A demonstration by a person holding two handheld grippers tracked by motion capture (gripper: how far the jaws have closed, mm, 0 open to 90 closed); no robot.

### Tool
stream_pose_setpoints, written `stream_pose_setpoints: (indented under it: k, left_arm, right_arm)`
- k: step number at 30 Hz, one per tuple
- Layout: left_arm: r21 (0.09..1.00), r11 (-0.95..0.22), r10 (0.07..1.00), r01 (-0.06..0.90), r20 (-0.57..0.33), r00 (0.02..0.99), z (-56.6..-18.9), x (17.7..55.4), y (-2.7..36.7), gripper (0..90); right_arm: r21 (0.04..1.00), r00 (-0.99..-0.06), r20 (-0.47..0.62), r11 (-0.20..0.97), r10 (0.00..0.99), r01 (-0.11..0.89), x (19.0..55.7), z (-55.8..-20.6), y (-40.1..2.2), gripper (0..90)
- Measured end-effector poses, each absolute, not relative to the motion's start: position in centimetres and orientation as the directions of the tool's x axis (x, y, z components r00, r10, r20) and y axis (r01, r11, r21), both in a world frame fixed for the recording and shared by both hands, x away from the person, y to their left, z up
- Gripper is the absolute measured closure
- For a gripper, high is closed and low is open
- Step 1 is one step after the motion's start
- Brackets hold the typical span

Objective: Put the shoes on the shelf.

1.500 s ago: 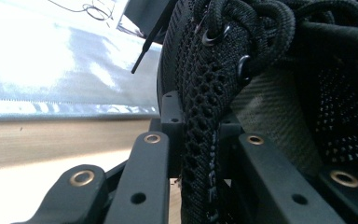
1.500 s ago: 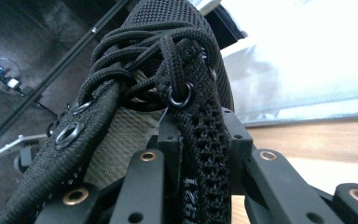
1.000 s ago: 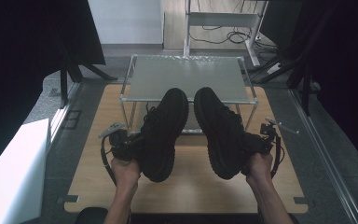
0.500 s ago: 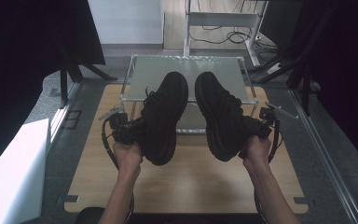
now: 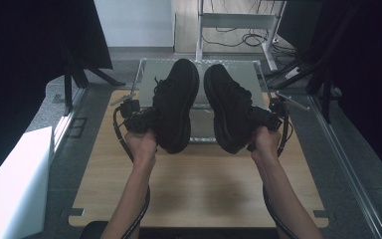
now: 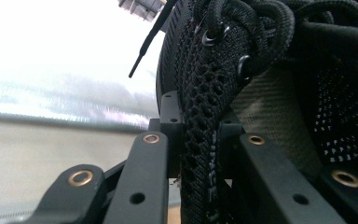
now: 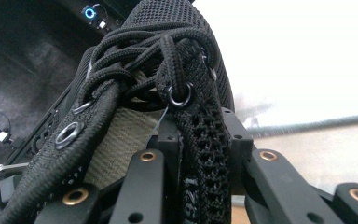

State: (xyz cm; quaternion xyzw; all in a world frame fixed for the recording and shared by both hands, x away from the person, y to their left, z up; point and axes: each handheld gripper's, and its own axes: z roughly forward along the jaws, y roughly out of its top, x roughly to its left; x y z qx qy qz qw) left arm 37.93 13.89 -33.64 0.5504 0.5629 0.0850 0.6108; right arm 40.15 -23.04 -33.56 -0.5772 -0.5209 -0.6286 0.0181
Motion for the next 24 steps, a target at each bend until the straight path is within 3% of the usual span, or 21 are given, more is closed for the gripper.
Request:
stream_pose_setpoints:
  k: [24]
  left_arm:
    - [0.755, 0.367, 0.797, 0.543, -0.556, 0.234, -31.4, 45.1, 11.9, 78.3]
  right_arm:
    - [0.606, -0.217, 0.749, -0.517, 0.625, 0.604, 46.9, -32.9, -22.6, 74.2]
